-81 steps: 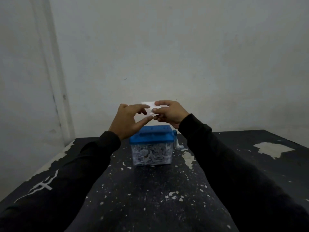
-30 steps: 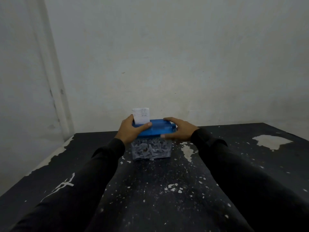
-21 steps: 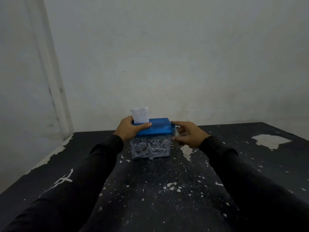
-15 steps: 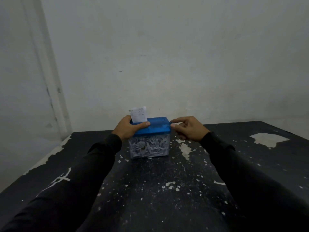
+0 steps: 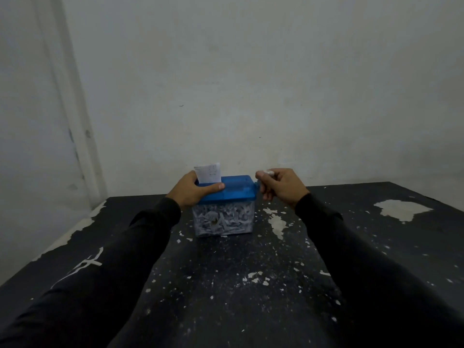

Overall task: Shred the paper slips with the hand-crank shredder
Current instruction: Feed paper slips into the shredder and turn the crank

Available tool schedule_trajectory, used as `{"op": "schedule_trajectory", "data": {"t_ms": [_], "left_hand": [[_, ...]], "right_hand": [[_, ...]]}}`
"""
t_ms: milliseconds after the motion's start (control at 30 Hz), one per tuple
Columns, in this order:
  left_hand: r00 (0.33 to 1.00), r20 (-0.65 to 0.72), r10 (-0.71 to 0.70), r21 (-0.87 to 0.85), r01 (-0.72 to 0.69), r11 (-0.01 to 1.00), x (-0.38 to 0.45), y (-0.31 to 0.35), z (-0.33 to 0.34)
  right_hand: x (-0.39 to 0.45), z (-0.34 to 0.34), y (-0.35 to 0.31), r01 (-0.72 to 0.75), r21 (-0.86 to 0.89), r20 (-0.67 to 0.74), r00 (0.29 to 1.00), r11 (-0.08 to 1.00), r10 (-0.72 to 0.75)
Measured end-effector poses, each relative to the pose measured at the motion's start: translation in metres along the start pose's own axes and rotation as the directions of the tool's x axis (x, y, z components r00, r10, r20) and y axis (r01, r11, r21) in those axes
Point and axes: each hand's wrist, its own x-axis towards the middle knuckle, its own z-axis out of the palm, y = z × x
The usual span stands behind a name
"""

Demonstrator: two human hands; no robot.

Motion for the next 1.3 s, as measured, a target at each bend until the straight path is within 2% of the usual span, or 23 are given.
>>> {"op": "schedule_trajectory", "data": {"t_ms": [200, 300, 400, 500, 667, 767, 833, 933, 967, 1033, 1100, 1300], "left_hand": [[0.999, 0.013, 0.037, 0.012, -0.038, 0.999, -0.005, 0.005, 0.001], [0.999, 0.017, 0.043, 0.031, -0.044, 0.999, -0.006, 0.007, 0.0], [0.998, 0.022, 0.058, 0.044, -0.059, 0.997, -0.006, 0.009, 0.0], [0.998, 0.027, 0.056, 0.029, -0.057, 0.998, -0.009, 0.009, 0.0], [1.0, 0.03, -0.003, -0.005, 0.003, 1.0, -0.01, 0.009, 0.001], [0.999, 0.021, -0.025, 0.001, 0.025, 1.0, -0.01, 0.012, 0.001], [0.999, 0.021, -0.033, 0.003, 0.033, 0.999, -0.01, 0.014, 0.001], [0.999, 0.045, -0.014, 0.038, 0.012, 0.999, -0.011, 0.017, 0.0], [0.999, 0.048, -0.006, 0.053, 0.003, 0.999, -0.011, 0.018, 0.0], [0.999, 0.039, -0.005, 0.078, 0.002, 0.997, -0.01, 0.02, 0.0], [0.999, 0.03, -0.011, 0.098, 0.008, 0.995, -0.009, 0.02, 0.0], [0.999, 0.008, -0.037, 0.166, 0.036, 0.985, -0.002, 0.016, -0.001]], "right_hand": [[0.041, 0.001, -0.003, -0.229, 0.028, -0.089, 0.969, 0.973, 0.231], [0.056, 0.012, 0.008, -0.3, 0.055, -0.229, 0.925, 0.952, 0.305], [0.061, 0.023, 0.017, -0.25, 0.052, -0.359, 0.899, 0.967, 0.252], [0.062, 0.028, 0.024, -0.235, -0.089, -0.421, 0.89, 0.968, 0.177], [0.059, 0.025, 0.036, -0.343, -0.301, -0.335, 0.912, 0.89, 0.238], [0.034, 0.026, 0.048, -0.397, -0.291, -0.241, 0.911, 0.87, 0.335], [0.015, 0.024, 0.061, -0.396, -0.291, -0.188, 0.916, 0.871, 0.354], [-0.009, 0.023, 0.066, -0.319, -0.306, -0.187, 0.944, 0.897, 0.271], [-0.015, 0.024, 0.064, -0.292, -0.274, -0.207, 0.949, 0.916, 0.24], [-0.027, 0.026, 0.052, -0.247, -0.083, -0.238, 0.946, 0.965, 0.222], [-0.036, 0.025, 0.039, -0.217, 0.09, -0.199, 0.952, 0.972, 0.231], [-0.035, 0.014, 0.019, -0.11, 0.174, -0.109, 0.986, 0.979, 0.13]]}}
